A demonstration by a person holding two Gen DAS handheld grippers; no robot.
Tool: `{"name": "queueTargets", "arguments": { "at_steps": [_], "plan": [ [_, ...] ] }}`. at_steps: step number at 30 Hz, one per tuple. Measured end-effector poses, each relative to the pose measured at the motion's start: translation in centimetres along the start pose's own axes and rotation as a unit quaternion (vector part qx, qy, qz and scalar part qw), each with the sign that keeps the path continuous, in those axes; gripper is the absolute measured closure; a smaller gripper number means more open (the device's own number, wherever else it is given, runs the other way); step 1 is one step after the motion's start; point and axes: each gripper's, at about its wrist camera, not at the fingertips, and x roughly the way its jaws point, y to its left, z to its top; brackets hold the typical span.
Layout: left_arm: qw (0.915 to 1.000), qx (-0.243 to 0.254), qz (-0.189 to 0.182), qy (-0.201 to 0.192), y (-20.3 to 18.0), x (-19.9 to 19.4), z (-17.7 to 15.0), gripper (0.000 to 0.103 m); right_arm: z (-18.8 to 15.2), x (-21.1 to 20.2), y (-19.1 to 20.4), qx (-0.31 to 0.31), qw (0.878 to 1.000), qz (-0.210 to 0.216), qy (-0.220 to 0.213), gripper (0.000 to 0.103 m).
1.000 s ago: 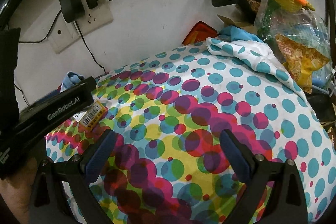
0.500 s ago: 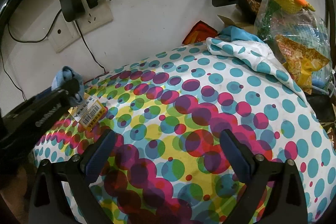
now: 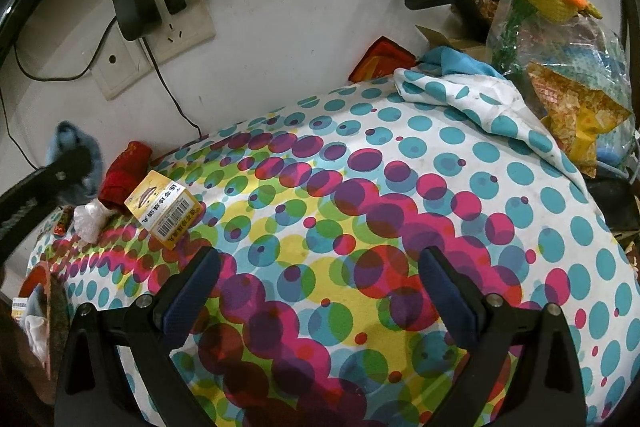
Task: Organize objects
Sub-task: 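Carry the light blue sock with the left gripper over the red tray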
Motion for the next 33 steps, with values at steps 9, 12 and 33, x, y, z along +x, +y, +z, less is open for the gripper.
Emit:
{"name": "queueTargets", "arguments": {
  "at_steps": [9, 12, 33],
  "plan": [
    [0.9996, -0.003, 0.027, -0.005, 3.2, -2.5, 0.2, 0.068, 0.0, 0.1, -0.1, 0.001, 1.0, 0.0, 0.002, 0.004],
    [0.9994, -0.01, 0.034, -0.005, 4.4, -3.4, 0.1, 0.068, 0.1, 0.1, -0.1, 0.0, 1.0, 0.002, 0.003, 0.004],
    [0.9933, -0.05, 0.105, 0.006, 16.8, -9.5, -4.4, 0.068, -0.1, 0.3, -0.1, 0.001, 1.0, 0.004, 0.006, 0.004]
  ]
}}
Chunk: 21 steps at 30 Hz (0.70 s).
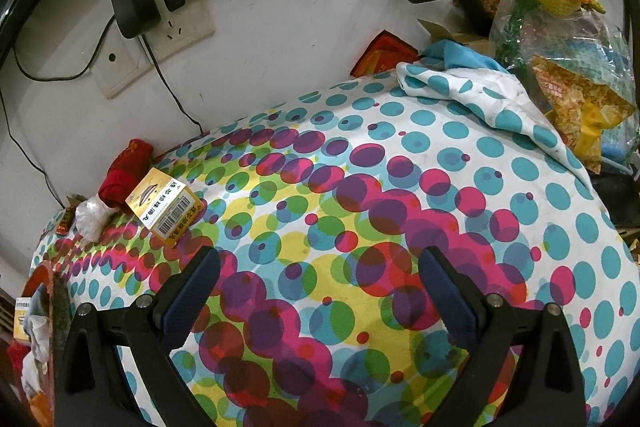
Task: Organize objects
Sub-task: 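Carry the light blue sock with the left gripper over the red tray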
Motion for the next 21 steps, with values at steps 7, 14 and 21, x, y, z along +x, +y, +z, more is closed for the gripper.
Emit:
{"name": "queueTargets", "arguments": {
  "at_steps": [7, 14, 21],
  "plan": [
    [0.9991, -0.024, 0.028, 0.018, 6.9, -0.7, -3.4, 0.068, -0.1, 0.0, 0.0, 0.001, 1.0, 0.0, 0.0, 0.004],
    [0.9962, -0.062, 0.049, 0.036, 13.1, -2.0, -7.7, 0.067, -0.2, -0.1, 0.0, 0.001, 1.0, -0.001, -0.001, 0.004],
    [0.9938, -0.076, 0.065, 0.047, 16.2, -2.7, -10.8, 0.067, -0.1, 0.0, 0.1, 0.002, 1.0, -0.001, 0.0, 0.004]
  ]
}}
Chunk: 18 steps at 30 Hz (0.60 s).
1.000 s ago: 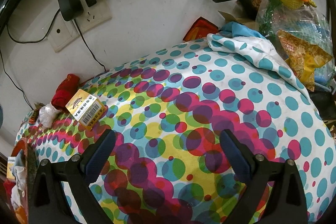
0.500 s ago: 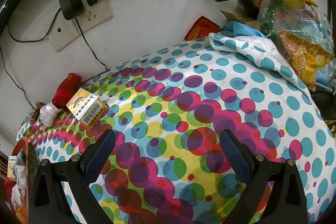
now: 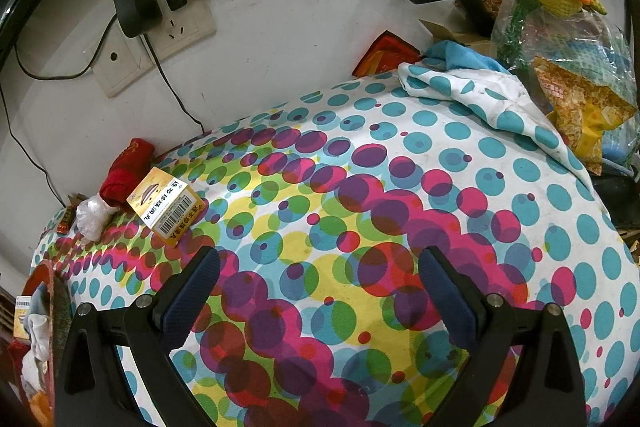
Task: Organize objects
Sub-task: 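Lower the light blue sock into the tray and open the left gripper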
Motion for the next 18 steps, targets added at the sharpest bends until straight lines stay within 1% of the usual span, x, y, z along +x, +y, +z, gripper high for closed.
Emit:
{"name": "queueTargets", "arguments": {
  "at_steps": [3, 6, 7, 11, 13, 15, 16, 18],
  "plan": [
    [0.9998, -0.014, 0.002, 0.013, 0.8, 0.8, -1.0, 0.067, -0.1, 0.1, 0.0, 0.0, 1.0, 0.0, 0.001, 0.004],
    [0.9994, -0.03, 0.006, 0.017, 1.3, 0.5, -2.1, 0.067, -0.1, 0.0, 0.0, -0.002, 1.0, -0.001, 0.001, 0.004],
    [0.9992, -0.036, -0.002, 0.017, 1.2, 0.0, -2.7, 0.066, 0.0, 0.1, 0.0, 0.0, 1.0, -0.001, 0.001, 0.004],
    [0.9994, -0.03, -0.001, 0.015, 0.2, -1.0, -4.5, 0.066, -0.1, 0.0, -0.1, -0.002, 1.0, 0.0, 0.002, 0.004],
    [0.9997, -0.025, -0.001, 0.004, -0.6, -2.1, -5.7, 0.065, 0.0, 0.1, -0.1, 0.0, 1.0, 0.0, 0.001, 0.004],
    [0.9997, -0.024, -0.006, 0.001, -1.2, -3.1, -6.7, 0.065, 0.0, 0.1, -0.1, -0.001, 1.0, -0.001, 0.002, 0.004],
    [0.9996, -0.025, -0.015, -0.001, -1.7, -3.8, -7.6, 0.065, 0.0, 0.1, -0.1, -0.002, 1.0, 0.0, 0.002, 0.004],
    [0.9996, -0.009, -0.029, 0.0, -3.0, -4.4, -8.6, 0.065, 0.0, 0.1, -0.1, -0.001, 1.0, 0.0, 0.002, 0.004]
  ]
}}
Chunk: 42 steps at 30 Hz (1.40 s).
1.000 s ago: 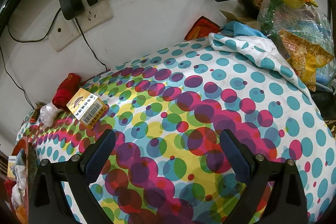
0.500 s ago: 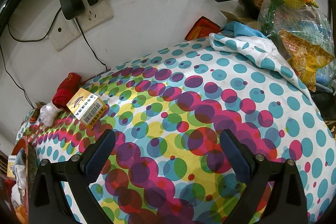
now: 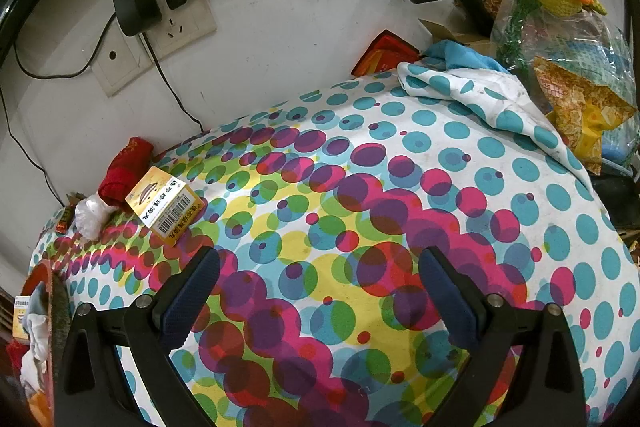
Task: Organize objects
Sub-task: 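Lower the light blue sock into the tray and open the left gripper, then move the right gripper to the yellow medicine box and close it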
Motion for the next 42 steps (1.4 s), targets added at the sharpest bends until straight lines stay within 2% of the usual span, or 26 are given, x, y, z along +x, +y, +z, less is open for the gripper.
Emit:
{"name": "queueTargets", "arguments": {
  "at_steps": [3, 13, 23, 24, 26, 28, 29, 33, 36, 39, 42],
  "plan": [
    [0.9995, 0.031, -0.008, 0.0, -2.1, -0.2, -1.2, 0.065, 0.0, 0.0, 0.0, 0.001, 1.0, -0.001, 0.0, 0.004],
    [0.9995, -0.001, -0.023, 0.022, -2.0, 1.1, -1.6, 0.064, -0.1, 0.0, 0.0, -0.001, 1.0, 0.001, 0.001, 0.003],
    [0.9996, 0.012, -0.008, 0.023, -2.0, 3.1, -0.5, 0.062, 0.0, 0.1, 0.1, 0.001, 1.0, -0.002, 0.006, 0.003],
    [0.9997, 0.012, -0.006, 0.02, -2.0, 3.4, -0.3, 0.059, 0.0, 0.1, 0.1, 0.0, 1.0, -0.002, 0.006, 0.003],
    [0.9998, 0.009, 0.004, 0.018, -1.8, 3.7, -0.3, 0.046, 0.1, 0.1, 0.1, 0.003, 1.0, -0.002, 0.005, 0.003],
    [1.0, 0.0, 0.006, -0.006, -1.3, 3.1, -0.5, 0.018, 0.1, 0.2, 0.2, 0.001, 1.0, -0.002, 0.008, 0.003],
    [0.9999, -0.005, -0.002, -0.016, -1.0, 2.7, -0.7, 0.014, 0.1, 0.2, 0.3, 0.001, 1.0, -0.002, 0.008, 0.003],
    [0.9979, -0.011, -0.016, -0.061, -0.3, 0.0, -1.1, 0.008, 0.2, 0.2, 0.1, 0.001, 1.0, -0.002, 0.009, 0.003],
    [0.9946, -0.025, -0.031, -0.095, 0.0, -2.9, -1.2, 0.0, 0.2, 0.6, 0.0, -0.001, 1.0, 0.002, 0.016, 0.003],
    [0.9905, -0.024, -0.042, -0.129, -0.2, -5.4, -1.2, 0.0, 0.2, 0.9, 0.5, -0.016, 1.0, 0.0, 0.026, 0.003],
    [0.9841, -0.026, -0.071, -0.161, -0.2, -7.5, -0.9, 0.0, 0.1, 1.3, 1.8, -0.061, 0.997, -0.006, 0.039, 0.003]
  ]
}}
